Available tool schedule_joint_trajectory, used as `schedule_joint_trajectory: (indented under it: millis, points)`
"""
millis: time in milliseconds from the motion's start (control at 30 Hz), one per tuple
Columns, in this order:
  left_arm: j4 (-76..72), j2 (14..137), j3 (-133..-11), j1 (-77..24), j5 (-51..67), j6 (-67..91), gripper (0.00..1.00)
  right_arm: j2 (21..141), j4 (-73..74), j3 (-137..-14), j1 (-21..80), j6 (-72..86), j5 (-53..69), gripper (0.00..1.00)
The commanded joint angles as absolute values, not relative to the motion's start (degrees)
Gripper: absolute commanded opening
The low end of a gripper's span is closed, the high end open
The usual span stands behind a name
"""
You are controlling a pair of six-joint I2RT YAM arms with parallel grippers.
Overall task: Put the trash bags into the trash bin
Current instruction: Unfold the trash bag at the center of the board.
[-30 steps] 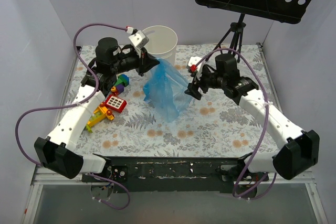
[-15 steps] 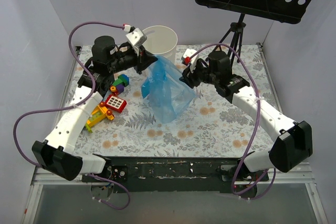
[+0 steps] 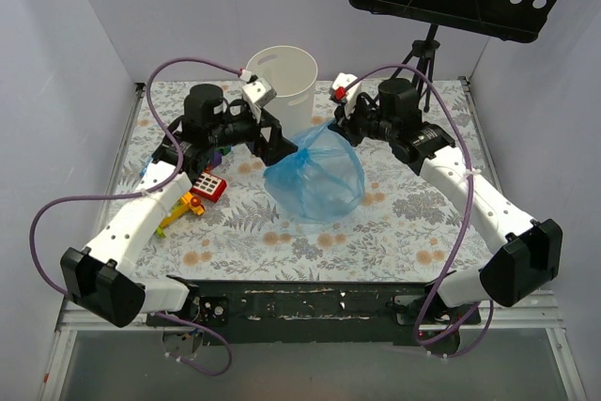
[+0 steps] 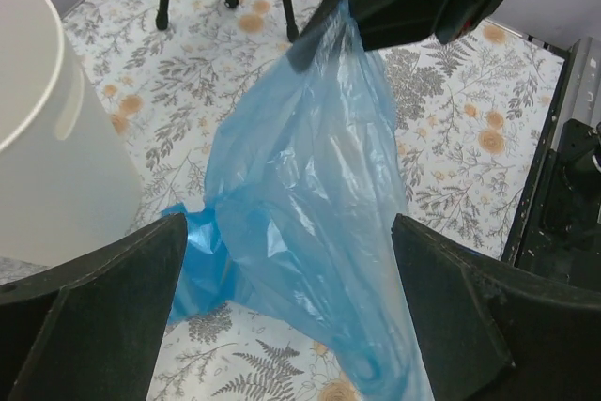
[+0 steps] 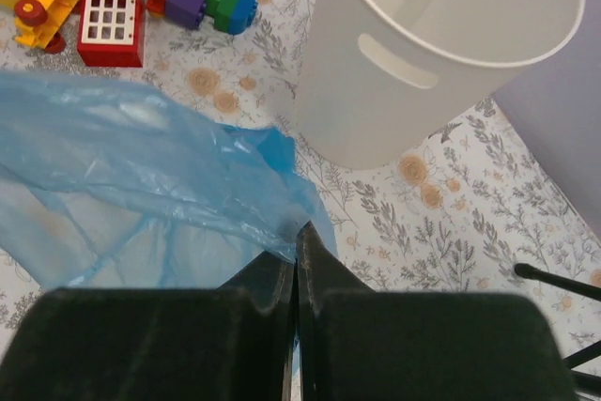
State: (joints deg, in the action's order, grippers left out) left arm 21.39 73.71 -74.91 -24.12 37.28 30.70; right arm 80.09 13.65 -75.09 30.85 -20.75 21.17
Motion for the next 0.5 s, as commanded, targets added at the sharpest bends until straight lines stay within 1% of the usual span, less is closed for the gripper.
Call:
schedule_joint_trajectory:
  millis: [0,133,200,300,467]
  points:
    - [17.14,72.59,-73.04,-27.24,33.93,29.45,0.92,80.94,14.41,-79.18,31.02,-19.86,20.92,0.01]
    - [15.48,72.95,-71.11,-32.07,26.65,27.51,0.94,81.47,14.41,-81.03,31.03,-19.86,20.92,0.01]
    - [12.67,72.16,-69.18,-33.92,24.71,27.16,0.97,82.09,14.41,-81.91,31.2,-19.86,20.92,0.01]
    - [9.76,71.46,-68.55,-36.99,22.95,28.03,0.98,82.97,14.41,-82.35,31.29,-19.86,20.92,0.01]
    - [6.95,72.77,-67.24,-42.18,11.09,31.2,0.98,84.2,14.41,-83.67,31.29,-19.86,20.92,0.01]
